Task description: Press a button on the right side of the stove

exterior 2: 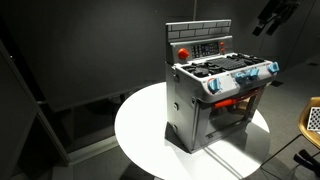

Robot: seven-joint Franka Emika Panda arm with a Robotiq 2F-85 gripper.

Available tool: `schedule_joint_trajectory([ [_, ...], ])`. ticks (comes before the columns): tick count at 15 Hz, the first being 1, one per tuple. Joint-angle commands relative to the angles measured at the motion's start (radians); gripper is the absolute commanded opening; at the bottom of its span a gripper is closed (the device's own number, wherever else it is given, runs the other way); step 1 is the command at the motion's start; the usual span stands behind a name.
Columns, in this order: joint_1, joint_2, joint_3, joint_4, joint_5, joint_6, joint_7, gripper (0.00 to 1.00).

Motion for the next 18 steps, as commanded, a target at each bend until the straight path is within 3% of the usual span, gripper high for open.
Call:
schedule_joint_trajectory([
  [1,-0.039,0.082,0.027,0.079,-0.068,0.017,0.102,1.00],
  [4,-0.045,0.118,0.028,0.115,-0.096,0.011,0.148,1.00],
  [5,-0.032,0.087,0.017,0.068,-0.068,0.021,0.103,1.00],
  [18,-0.032,0.097,0.017,0.070,-0.069,0.021,0.106,1.00],
])
